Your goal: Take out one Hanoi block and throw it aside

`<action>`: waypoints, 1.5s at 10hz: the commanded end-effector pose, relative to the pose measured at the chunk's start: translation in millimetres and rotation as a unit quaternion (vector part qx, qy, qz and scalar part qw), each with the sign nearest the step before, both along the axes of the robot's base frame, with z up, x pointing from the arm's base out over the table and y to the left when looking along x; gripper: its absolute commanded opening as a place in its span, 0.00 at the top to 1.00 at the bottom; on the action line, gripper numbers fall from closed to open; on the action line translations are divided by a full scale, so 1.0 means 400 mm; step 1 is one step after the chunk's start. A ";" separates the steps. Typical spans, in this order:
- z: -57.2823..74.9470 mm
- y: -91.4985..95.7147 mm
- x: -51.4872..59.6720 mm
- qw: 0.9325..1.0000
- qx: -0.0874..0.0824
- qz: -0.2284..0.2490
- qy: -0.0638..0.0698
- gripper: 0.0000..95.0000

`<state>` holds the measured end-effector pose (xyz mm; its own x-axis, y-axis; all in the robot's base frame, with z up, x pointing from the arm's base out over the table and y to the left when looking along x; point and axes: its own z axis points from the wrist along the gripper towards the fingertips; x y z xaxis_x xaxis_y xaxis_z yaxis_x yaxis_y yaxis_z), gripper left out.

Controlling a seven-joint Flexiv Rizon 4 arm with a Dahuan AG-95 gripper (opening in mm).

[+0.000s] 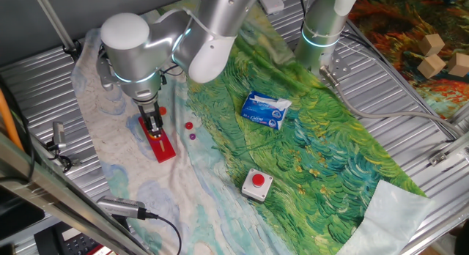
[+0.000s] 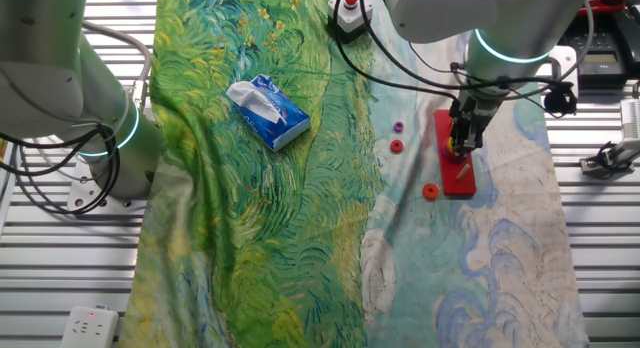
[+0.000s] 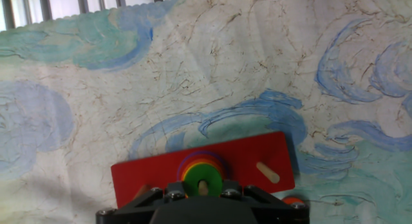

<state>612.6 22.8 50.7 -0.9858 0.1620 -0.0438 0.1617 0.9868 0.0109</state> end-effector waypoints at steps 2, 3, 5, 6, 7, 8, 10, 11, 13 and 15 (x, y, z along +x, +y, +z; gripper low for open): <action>0.025 0.000 0.003 1.000 0.001 0.000 0.005 1.00; 0.038 0.000 0.004 1.000 0.000 0.000 0.007 1.00; 0.055 0.000 0.005 1.000 0.000 0.000 0.010 1.00; 0.071 0.001 0.005 1.000 0.000 0.000 0.013 1.00; 0.085 0.001 0.005 1.000 -0.001 0.000 0.017 1.00; 0.096 0.002 0.004 1.000 -0.001 0.001 0.021 1.00; 0.117 0.004 0.002 0.999 -0.002 -0.001 0.035 1.00; 0.127 0.005 0.000 0.999 -0.001 -0.003 0.043 1.00; 0.138 0.010 -0.017 0.998 0.000 -0.009 0.061 1.00; 0.121 0.014 -0.050 0.998 0.004 -0.012 0.061 1.00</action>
<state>592.8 29.7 97.1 -0.9788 0.1879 0.0818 0.1886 0.9821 0.0008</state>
